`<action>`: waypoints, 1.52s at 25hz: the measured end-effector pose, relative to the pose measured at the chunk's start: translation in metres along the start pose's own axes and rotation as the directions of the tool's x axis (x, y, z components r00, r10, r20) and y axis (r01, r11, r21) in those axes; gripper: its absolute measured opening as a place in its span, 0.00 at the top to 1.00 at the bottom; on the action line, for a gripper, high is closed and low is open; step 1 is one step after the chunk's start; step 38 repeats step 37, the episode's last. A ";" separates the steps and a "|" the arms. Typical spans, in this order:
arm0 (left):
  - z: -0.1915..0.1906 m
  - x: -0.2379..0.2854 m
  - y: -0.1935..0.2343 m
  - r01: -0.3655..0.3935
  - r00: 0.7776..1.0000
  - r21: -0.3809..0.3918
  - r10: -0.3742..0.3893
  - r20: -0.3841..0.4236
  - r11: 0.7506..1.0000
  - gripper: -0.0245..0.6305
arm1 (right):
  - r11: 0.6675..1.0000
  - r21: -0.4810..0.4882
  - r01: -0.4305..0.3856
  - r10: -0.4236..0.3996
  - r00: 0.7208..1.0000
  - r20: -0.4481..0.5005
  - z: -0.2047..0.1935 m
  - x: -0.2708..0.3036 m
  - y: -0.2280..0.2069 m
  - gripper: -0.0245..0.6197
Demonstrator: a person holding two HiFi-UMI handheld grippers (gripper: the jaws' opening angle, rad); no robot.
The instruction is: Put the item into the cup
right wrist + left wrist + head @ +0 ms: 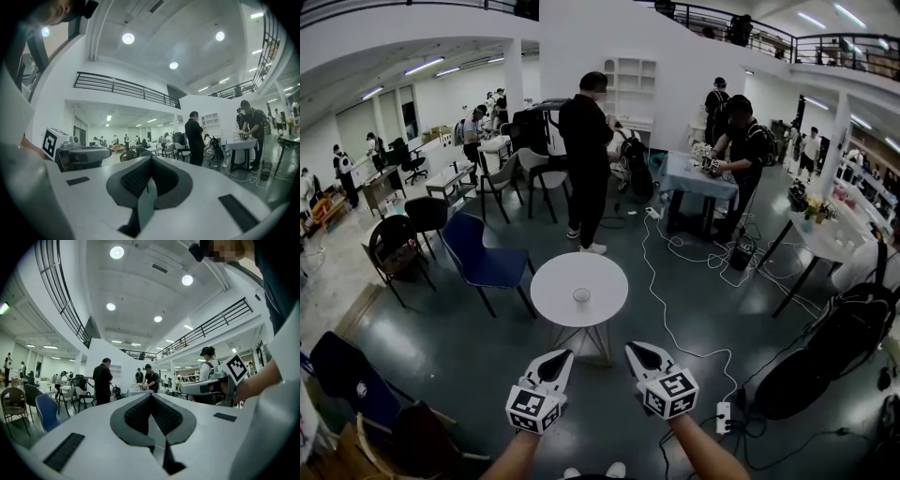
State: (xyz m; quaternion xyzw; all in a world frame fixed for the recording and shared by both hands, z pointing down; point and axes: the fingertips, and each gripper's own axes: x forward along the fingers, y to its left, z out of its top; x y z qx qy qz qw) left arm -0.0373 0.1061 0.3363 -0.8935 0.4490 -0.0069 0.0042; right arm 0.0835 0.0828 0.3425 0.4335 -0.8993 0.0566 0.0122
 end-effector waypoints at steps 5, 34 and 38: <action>-0.005 -0.016 0.006 0.012 1.000 0.009 -0.012 0.029 1.000 0.94 | 1.000 0.002 0.014 -0.014 1.000 0.003 -0.012 0.004 0.018 0.93; 0.007 -0.030 0.020 0.034 0.998 -0.006 -0.034 0.054 0.999 0.94 | 0.999 -0.035 -0.006 0.006 1.000 0.010 0.006 0.016 0.049 0.93; 0.008 -0.027 0.022 0.033 0.998 -0.007 -0.033 0.054 0.999 0.94 | 0.999 -0.033 -0.005 0.005 1.000 0.012 0.007 0.019 0.047 0.93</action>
